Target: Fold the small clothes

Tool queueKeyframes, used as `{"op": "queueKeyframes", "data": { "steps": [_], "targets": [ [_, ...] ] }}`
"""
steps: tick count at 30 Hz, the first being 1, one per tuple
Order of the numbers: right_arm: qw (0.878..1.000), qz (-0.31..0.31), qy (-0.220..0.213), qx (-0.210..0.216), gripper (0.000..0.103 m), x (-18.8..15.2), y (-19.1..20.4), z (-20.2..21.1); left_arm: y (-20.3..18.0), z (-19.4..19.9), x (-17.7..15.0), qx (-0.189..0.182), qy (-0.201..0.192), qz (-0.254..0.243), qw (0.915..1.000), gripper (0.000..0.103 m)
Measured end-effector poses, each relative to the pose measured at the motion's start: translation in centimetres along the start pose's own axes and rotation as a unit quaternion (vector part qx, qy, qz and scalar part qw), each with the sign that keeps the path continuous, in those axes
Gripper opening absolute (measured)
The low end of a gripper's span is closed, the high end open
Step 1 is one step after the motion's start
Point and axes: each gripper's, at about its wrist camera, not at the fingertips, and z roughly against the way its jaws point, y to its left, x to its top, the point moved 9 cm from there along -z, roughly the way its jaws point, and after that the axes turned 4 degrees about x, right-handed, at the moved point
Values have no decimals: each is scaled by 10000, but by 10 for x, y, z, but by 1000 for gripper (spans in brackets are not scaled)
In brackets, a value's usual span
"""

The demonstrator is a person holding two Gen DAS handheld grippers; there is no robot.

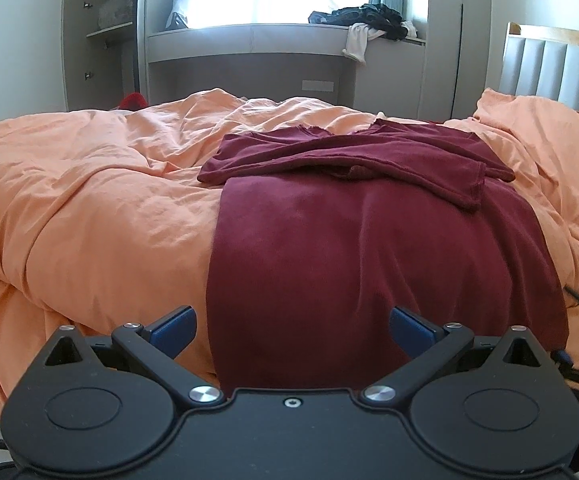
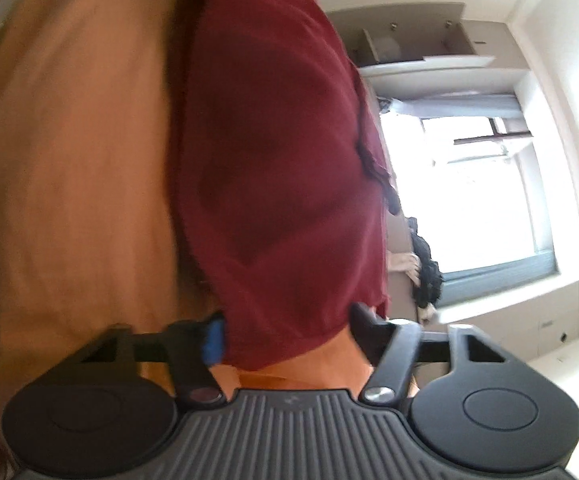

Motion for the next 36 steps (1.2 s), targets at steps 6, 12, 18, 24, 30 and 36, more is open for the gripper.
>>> {"op": "queueKeyframes", "data": {
  "steps": [6, 12, 18, 24, 30, 36],
  "targets": [
    [9983, -440, -177, 331, 13, 3, -14, 22, -7, 1, -3, -110, -92, -216, 9997, 103],
    [9862, -1449, -558, 567, 13, 6, -68, 48, -27, 11, -8, -366, -330, -646, 9967, 103],
    [9695, -2221, -810, 641, 11, 8, -127, 64, -59, 21, -18, -745, -514, -1103, 9898, 103],
    [9467, -2968, -1067, 662, 10, 9, -175, 94, -94, 16, -35, -533, -634, -1632, 9831, 103],
    [9357, -3238, -1299, 534, 10, 7, -208, 118, -98, -7, -32, 285, -723, -1654, 9832, 96],
    [9332, -3303, -1352, 419, 10, 0, -218, 124, -64, -15, -21, 1233, -779, -1498, 9779, 84]
  ]
}}
